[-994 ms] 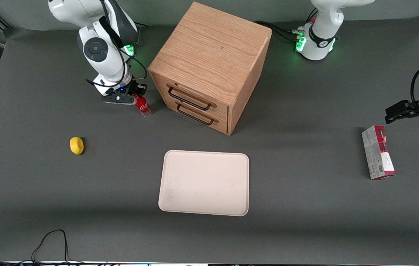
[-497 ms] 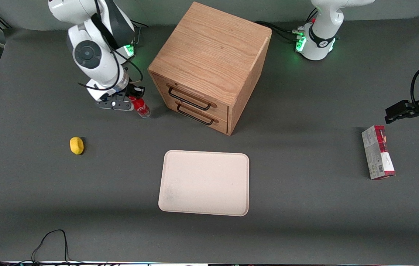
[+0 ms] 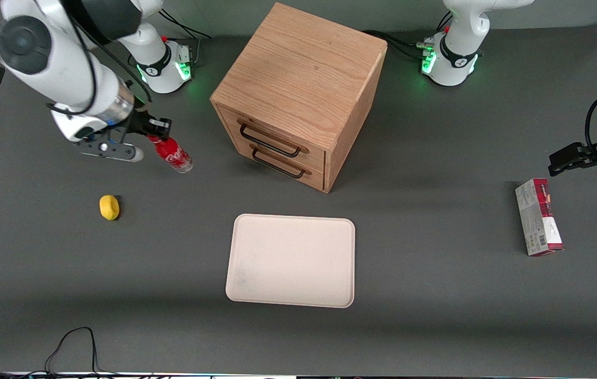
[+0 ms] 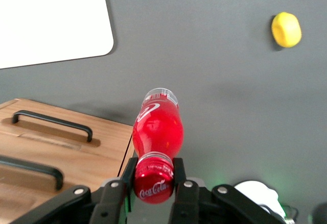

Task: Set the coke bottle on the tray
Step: 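Lift the bottle and carry it toward the cream tray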

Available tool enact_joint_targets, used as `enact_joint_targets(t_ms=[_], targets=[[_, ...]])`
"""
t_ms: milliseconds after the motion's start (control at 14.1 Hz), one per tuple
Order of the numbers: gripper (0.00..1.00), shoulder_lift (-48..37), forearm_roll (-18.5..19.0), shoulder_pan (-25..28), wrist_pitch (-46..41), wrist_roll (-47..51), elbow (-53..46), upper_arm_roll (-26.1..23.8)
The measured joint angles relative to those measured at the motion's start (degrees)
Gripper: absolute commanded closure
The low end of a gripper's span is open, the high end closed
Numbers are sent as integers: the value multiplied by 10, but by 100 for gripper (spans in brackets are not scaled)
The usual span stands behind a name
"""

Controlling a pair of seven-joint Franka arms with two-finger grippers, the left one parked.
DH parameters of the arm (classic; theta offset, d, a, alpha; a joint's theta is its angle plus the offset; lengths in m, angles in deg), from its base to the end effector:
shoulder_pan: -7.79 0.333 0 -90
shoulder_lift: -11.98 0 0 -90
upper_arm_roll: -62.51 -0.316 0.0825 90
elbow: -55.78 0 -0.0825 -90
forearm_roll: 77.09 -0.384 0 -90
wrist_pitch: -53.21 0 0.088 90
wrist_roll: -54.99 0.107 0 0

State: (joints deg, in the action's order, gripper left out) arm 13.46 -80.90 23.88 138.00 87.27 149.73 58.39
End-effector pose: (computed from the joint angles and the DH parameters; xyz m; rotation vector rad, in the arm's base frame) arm 0.5113 0.1958 0.5714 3.0887 -0.3265 -0.3065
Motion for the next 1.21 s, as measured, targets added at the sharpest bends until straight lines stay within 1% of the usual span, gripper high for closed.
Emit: enact_joint_targets(t_ms=[213,355,781,923,1065,1207], targets=[[100,83,0,-7,-62,0,-142,0],[100,137,0,-12,-88,0,-206,0],[100,256,0,-17,-94,4,-344,0],[100,315,0,-14,-70,28,-397,-4],[100,365,2,1,-19,69,-422,-5],[100,409,22,28,38,126,-431,-5]])
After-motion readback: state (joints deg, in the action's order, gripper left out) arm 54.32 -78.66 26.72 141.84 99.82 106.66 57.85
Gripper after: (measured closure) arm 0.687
